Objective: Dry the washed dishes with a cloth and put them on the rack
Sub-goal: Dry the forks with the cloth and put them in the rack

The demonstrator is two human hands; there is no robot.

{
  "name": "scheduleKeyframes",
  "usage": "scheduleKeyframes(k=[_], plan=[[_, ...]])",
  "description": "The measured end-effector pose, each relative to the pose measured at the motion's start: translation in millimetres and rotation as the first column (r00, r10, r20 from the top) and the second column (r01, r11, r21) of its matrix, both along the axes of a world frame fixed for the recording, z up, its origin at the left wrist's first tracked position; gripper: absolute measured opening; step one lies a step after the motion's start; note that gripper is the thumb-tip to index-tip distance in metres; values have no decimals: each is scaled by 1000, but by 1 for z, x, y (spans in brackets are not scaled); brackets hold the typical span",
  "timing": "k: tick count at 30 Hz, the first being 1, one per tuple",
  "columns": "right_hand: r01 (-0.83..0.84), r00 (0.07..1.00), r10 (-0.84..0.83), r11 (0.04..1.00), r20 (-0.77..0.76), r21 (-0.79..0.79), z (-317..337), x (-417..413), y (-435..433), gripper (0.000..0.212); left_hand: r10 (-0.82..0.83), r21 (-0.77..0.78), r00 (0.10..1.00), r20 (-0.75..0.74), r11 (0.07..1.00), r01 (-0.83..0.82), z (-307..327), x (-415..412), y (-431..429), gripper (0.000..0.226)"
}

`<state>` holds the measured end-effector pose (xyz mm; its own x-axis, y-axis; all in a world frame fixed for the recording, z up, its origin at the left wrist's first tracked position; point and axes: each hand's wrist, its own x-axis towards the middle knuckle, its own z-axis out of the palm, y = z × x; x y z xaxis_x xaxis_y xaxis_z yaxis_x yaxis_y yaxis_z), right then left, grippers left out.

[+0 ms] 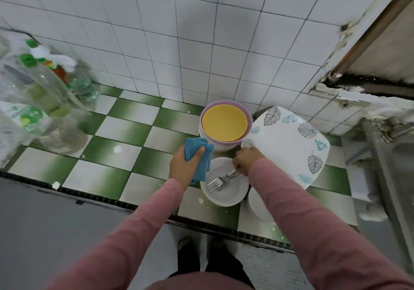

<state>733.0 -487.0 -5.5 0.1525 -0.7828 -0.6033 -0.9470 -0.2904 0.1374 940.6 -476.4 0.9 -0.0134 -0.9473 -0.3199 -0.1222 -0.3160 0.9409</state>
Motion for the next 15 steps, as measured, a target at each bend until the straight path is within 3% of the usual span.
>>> scheduleKeyframes(k=[5, 15], plan=[[62, 988, -52, 996, -145, 64, 12, 9, 6, 31, -23, -6, 1000, 18, 1000, 23, 0, -2, 0, 29], [32, 979, -22, 998, -201, 47, 32, 3, 5, 30, -22, 14, 1000, -6, 1000, 22, 14, -27, -1, 16]])
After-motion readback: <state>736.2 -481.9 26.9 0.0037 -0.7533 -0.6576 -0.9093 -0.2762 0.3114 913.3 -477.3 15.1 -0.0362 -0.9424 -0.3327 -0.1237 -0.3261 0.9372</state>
